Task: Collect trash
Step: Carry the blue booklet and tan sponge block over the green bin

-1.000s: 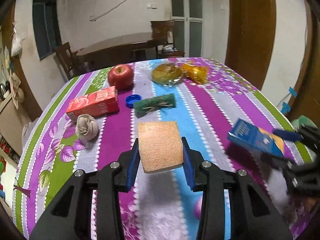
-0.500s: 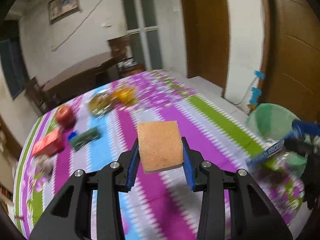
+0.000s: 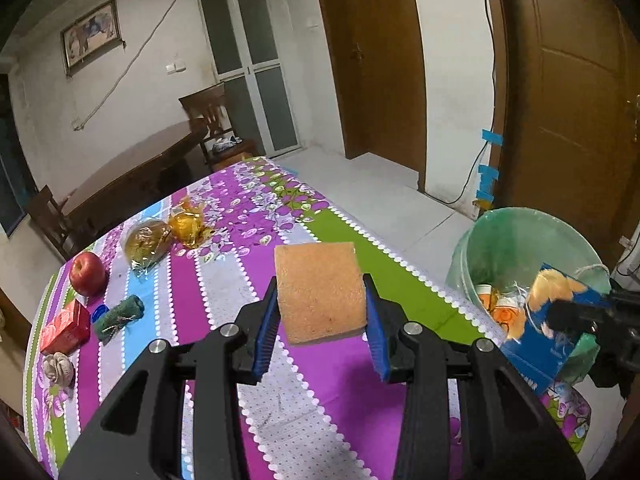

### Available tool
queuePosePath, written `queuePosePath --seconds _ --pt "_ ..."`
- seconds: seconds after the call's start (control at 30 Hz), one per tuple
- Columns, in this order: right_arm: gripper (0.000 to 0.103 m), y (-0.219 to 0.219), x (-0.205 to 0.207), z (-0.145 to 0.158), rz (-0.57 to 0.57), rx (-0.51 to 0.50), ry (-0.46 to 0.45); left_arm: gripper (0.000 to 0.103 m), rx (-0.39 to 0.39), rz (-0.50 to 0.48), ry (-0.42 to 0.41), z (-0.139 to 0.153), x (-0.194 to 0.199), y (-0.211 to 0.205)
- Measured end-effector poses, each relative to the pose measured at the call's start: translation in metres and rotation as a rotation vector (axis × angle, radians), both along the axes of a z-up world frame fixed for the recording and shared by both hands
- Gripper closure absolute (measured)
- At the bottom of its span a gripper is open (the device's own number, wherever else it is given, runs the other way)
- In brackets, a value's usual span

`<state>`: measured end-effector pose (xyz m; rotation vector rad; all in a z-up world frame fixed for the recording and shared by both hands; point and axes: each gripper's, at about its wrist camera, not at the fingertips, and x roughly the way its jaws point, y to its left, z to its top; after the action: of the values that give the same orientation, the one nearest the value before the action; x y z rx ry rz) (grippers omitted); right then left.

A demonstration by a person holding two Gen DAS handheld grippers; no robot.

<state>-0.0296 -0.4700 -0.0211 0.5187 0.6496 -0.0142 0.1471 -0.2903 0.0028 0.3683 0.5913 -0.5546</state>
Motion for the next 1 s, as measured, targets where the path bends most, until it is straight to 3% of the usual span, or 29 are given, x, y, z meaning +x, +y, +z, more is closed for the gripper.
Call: queuePosePath --seconds 0.2,0.37,0.63,0.83,1.0 --pt "0.09 0.018 -0.014 0.02 0.001 -0.024 -0.099 0.066 -0.003 -0.027 -0.02 0.007 -0.009 -0.005" --pt "0.09 0.004 -0.05 0.067 -0.152 -0.187 -0.126 0.066 0.0 -0.102 -0.025 0.015 -0.018 -0.029" --pt "0.09 -0.03 -0.069 0.102 -0.324 -0.392 0.02 0.066 -0.002 -0.27 0.012 0.015 -0.047 -0.101" --pt "0.09 -0.053 -0.056 0.093 -0.344 -0.47 0.144 0.066 0.023 -0.363 0.013 0.007 -0.066 -0.144" --pt "0.09 -0.073 -0.047 0.078 -0.344 -0.468 0.21 0.066 0.045 -0.399 0.046 -0.004 -0.069 -0.164"
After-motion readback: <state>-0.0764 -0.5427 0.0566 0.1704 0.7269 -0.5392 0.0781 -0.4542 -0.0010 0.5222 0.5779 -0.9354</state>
